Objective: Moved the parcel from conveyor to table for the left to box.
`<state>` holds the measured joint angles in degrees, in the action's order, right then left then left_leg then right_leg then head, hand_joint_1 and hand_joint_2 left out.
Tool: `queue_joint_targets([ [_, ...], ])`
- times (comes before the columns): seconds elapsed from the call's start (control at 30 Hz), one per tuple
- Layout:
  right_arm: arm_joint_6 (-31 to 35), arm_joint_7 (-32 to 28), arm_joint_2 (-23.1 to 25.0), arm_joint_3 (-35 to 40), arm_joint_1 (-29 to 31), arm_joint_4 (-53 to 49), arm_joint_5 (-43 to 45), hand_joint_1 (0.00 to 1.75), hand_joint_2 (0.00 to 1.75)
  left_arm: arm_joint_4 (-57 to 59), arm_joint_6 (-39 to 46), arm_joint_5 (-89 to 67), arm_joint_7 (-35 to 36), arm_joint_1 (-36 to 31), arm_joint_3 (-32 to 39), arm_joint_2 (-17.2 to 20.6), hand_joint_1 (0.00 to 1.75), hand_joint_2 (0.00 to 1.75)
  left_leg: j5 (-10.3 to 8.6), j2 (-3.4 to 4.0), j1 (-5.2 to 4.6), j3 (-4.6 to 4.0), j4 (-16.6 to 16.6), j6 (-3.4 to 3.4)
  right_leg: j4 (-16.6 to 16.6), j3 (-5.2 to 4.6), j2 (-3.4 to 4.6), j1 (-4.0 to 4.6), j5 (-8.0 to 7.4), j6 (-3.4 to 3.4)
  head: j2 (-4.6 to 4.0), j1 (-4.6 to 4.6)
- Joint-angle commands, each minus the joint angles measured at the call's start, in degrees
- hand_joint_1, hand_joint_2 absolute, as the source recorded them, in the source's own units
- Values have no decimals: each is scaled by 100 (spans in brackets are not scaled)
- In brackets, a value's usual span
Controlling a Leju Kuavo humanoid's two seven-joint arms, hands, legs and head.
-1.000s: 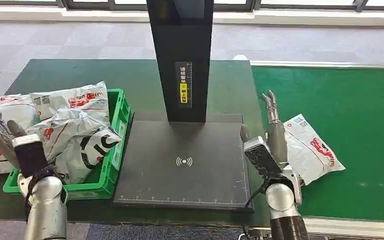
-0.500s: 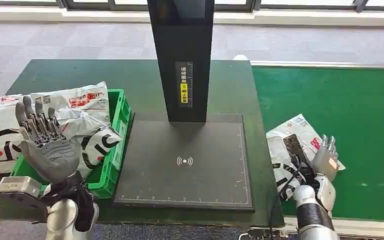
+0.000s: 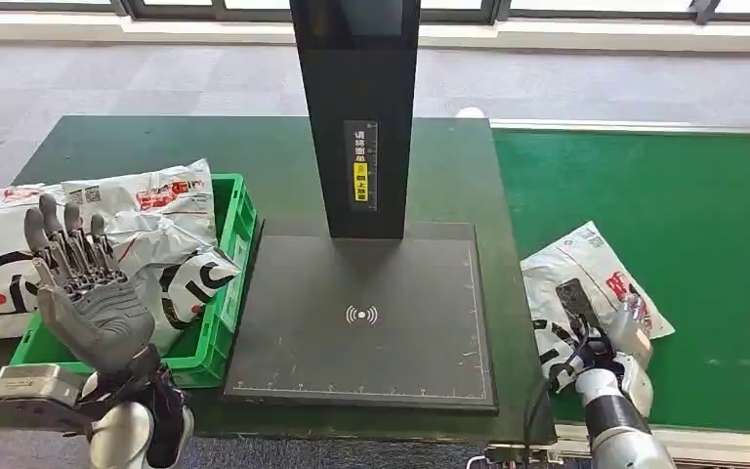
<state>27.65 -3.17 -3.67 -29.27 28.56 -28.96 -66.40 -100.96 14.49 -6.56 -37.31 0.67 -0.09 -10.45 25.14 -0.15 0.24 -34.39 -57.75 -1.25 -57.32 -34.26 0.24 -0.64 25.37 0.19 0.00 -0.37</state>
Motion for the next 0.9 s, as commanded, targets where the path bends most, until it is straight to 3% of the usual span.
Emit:
queue_joint_targets([
  [0.03, -661, 524, -163, -570, 243, 919, -272, 0, 175, 247, 14, -47, 61, -81, -144, 46, 0, 0, 0, -9, 2, 20, 12, 3, 15, 25, -13, 3, 2, -1, 0, 0],
  [0.13, -836, 645, -185, -535, 267, 999, -353, 0, 175, 261, -3, -48, 75, -89, -150, 50, 0, 0, 1, -9, 3, 32, 20, 4, 24, 38, -14, 5, 2, -2, 0, 0],
  [0.17, -1259, 919, -223, -476, 232, 1051, -535, 16, 175, 302, -59, -53, 118, -133, -159, 45, 0, 0, 1, -10, 3, 37, 24, 5, 29, 44, -16, 5, 2, -1, 0, 0],
  [0.2, -1303, 928, -220, -464, 191, 1050, -579, 175, 175, 320, -62, -57, 124, -154, -160, 33, 0, 0, 0, -10, 2, 16, 7, 2, 10, 22, -13, 3, 3, 0, 0, 0],
  [0.5, -1554, 798, -35, -339, 263, 938, -987, 175, 175, 220, -151, -123, 198, -89, -129, -19, 0, 0, 12, 0, 13, 65, 6, 23, 25, 81, -4, 7, 12, 18, 0, 0],
  [0.73, -1085, 296, 159, -384, 411, 601, -985, 175, 175, 237, -211, -65, 138, -29, -40, 44, 0, 0, 11, 10, 15, 76, 17, 24, 35, 94, 4, 5, 7, 18, 0, 0],
  [0.9, -391, -485, 428, -583, 371, -110, -444, 175, 175, 95, -259, -36, 24, 162, 38, 6, 0, 0, 18, 19, 11, 74, 5, 23, 19, 86, 17, 2, 12, 20, 0, 0],
])
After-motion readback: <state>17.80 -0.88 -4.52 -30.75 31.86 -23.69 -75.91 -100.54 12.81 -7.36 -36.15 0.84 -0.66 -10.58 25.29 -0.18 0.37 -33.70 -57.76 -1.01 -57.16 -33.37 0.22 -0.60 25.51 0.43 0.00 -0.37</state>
